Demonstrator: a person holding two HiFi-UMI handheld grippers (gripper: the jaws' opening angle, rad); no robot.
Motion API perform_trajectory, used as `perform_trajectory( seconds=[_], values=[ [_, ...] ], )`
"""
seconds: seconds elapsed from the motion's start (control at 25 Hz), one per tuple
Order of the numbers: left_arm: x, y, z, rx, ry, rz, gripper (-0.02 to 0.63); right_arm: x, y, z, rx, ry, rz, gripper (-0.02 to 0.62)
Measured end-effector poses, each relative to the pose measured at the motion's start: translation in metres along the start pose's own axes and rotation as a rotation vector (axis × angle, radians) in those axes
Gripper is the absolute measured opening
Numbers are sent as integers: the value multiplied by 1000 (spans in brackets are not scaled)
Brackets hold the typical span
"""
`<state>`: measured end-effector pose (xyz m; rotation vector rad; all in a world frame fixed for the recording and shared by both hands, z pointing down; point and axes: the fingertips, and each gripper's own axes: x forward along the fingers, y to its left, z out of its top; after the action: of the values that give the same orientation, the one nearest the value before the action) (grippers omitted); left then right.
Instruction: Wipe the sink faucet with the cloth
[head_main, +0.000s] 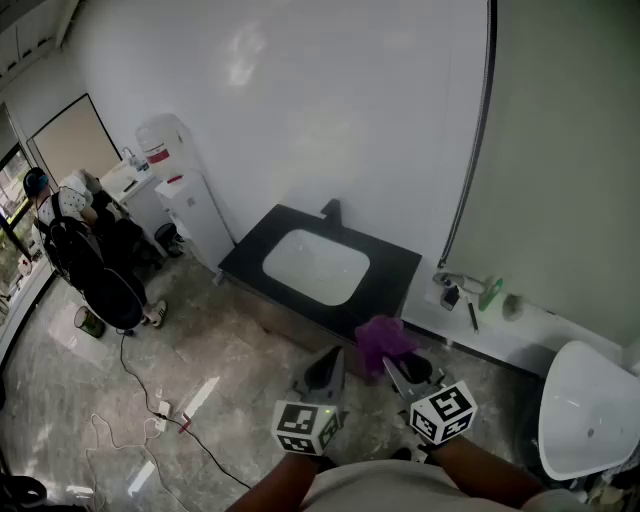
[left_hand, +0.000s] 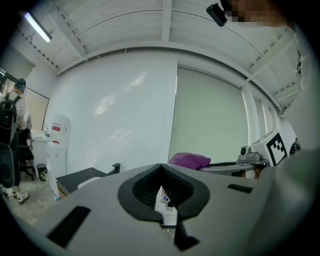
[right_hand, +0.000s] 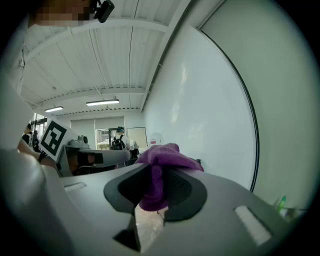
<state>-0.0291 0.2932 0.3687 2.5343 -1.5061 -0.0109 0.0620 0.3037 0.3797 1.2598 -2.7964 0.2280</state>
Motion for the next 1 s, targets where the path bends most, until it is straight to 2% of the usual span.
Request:
perform_trajectory(
  seconds=[0.24,0.52,0.8,1.0],
  values=[
    [-2,1,-2,-8,4,4,6,0,2,0,3,9,7,80],
    [-14,17,-28,-37,48,2,6,6,17,-11,27,7,19,83],
    [-27,52,-40,-49,77,-42,6,30,40,-27,64,23,-26,84],
    [-35,77,-33,-42,64,-75,6,48,60,-28,89,21,-42,84]
  ],
)
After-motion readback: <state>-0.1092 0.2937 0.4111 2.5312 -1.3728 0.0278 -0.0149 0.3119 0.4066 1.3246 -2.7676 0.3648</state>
